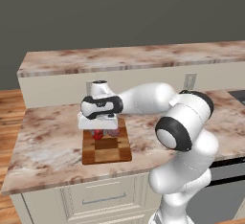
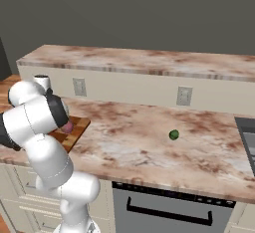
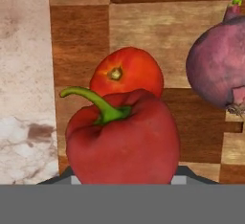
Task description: Place the avocado, onion, tomato, and bell pepper on the cutting board.
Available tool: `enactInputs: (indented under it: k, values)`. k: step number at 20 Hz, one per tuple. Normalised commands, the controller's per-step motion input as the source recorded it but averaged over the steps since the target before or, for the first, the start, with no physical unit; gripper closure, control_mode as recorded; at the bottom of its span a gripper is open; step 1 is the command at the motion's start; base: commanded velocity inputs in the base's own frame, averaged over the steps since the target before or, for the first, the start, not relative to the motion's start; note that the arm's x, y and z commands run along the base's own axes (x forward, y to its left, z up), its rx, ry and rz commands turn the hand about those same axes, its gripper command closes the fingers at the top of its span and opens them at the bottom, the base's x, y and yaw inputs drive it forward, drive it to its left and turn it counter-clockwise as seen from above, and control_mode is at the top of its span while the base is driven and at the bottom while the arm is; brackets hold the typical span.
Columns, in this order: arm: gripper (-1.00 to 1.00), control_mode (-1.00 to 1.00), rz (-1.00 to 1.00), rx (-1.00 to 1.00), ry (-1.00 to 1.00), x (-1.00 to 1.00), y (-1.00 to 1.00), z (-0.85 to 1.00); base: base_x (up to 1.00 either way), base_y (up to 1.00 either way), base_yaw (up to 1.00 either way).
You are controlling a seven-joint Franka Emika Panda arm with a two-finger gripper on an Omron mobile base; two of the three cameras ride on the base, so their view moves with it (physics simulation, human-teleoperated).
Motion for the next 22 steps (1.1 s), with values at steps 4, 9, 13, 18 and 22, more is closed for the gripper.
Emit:
enactInputs:
  k: [4,9,13,18,22]
  values:
    - [1.0,-1.0,0.0,0.0,0.03,0.0,0.0,-0.32,0.0,0.0,0.0]
    - [1.0,-1.0,0.0,0.0,-0.01,-0.33,-0.04,-0.14,0.0,0.0,0.0]
    - [1.0,-1.0,0.0,0.0,-0.14,-0.63,-0.02,0.08,0.0,0.0,0.0]
    - [1.0,-1.0,0.0,0.0,-0.13,-0.48,-0.02,0.13,0.0,0.0,0.0]
    - [1.0,-1.0,0.0,0.0,-0.04,-0.25,-0.19,0.0,0.0,0.0,0.0]
